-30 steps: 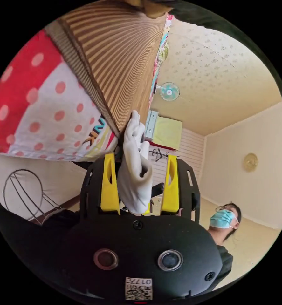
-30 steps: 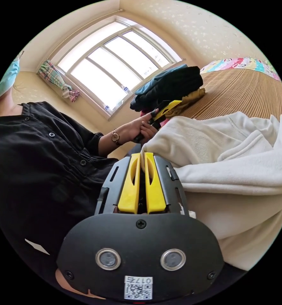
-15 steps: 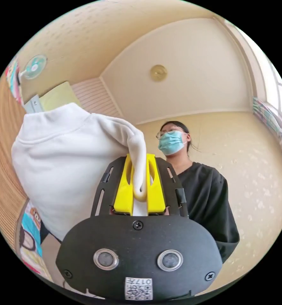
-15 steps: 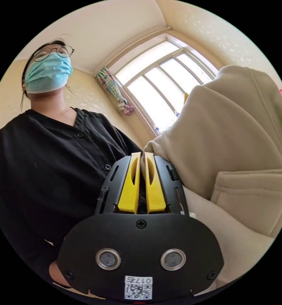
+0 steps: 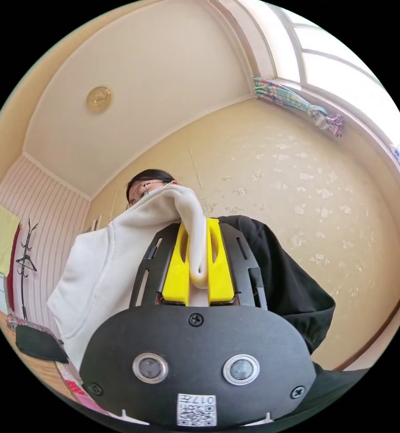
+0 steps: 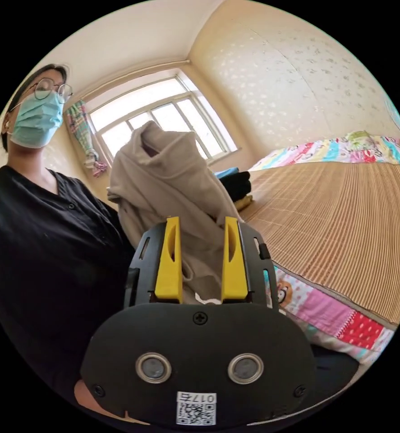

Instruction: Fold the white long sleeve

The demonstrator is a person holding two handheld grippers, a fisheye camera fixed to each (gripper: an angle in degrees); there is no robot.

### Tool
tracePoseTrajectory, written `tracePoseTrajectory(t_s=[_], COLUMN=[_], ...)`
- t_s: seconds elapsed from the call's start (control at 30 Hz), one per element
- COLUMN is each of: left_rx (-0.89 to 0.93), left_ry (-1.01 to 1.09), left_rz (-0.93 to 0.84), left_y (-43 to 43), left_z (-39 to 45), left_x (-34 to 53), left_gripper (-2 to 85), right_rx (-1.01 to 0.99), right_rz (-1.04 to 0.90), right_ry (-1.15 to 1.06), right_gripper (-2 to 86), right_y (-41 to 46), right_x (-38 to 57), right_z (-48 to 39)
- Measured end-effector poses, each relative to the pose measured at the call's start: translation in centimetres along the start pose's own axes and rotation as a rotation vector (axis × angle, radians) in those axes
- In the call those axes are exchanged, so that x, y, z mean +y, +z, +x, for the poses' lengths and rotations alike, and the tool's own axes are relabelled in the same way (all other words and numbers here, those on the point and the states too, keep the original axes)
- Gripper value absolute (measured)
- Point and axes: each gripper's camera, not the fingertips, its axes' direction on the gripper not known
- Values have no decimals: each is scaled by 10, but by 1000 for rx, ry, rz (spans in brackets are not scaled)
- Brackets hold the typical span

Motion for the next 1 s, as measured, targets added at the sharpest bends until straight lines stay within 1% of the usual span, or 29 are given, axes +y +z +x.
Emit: tracePoseTrajectory(t_s=[0.07, 0.1, 0.13, 0.2, 0.27, 0.33, 0.4, 0.43, 0.5, 0.57, 0.67, 0.73, 0.77, 0.8, 0.83, 0.87, 0.93, 1.0], left_rx=[39, 64, 85, 100, 115, 128, 132, 133, 105, 70, -72, -298, -364, -504, -636, -695, -887, -981], left_ry=[-13, -1, 10, 29, 47, 54, 40, 20, -25, -43, -114, -185, -199, -232, -277, -303, -420, -514], left_rz=[40, 67, 89, 111, 128, 152, 172, 180, 173, 152, 42, -103, -140, -210, -261, -279, -330, -347], left_y=[1, 3, 4, 6, 6, 3, 1, 0, 1, 3, 7, 13, 15, 20, 21, 20, 11, -2], left_z=[-1, 0, 1, 4, 5, -5, -22, -36, -59, -73, -86, -86, -86, -85, -89, -92, -113, -137], left_x=[13, 20, 25, 28, 31, 42, 55, 64, 77, 84, 80, 77, 78, 83, 92, 98, 133, 167], left_gripper=[55, 55, 55, 56, 57, 58, 58, 58, 59, 59, 58, 57, 57, 56, 57, 57, 57, 59], right_rx=[-2, 48, 57, 16, -78, -344, -521, -546, -572, -525, -375, -221, -193, -159, -144, -135, -171, -193], right_rz=[46, 51, 38, 35, 6, -117, -170, -184, -157, -103, 46, 197, 231, 323, 411, 443, 594, 636], right_ry=[49, 141, 183, 165, 110, 115, 172, 222, 239, 215, 191, 169, 157, 127, 111, 104, 12, -46], right_gripper=[143, 152, 162, 168, 169, 166, 150, 128, 78, 53, 42, 38, 38, 37, 36, 36, 35, 33], right_y=[2, 6, 8, 8, 15, 42, 65, 76, 79, 67, 21, -32, -45, -70, -93, -102, -132, -141], right_x=[4, 5, 4, 3, 4, 8, 17, 24, 31, 31, 22, 11, 9, 6, 5, 4, 3, -2], right_z=[13, 26, 35, 39, 40, 53, 67, 75, 78, 71, 59, 46, 41, 30, 20, 15, -11, -28])
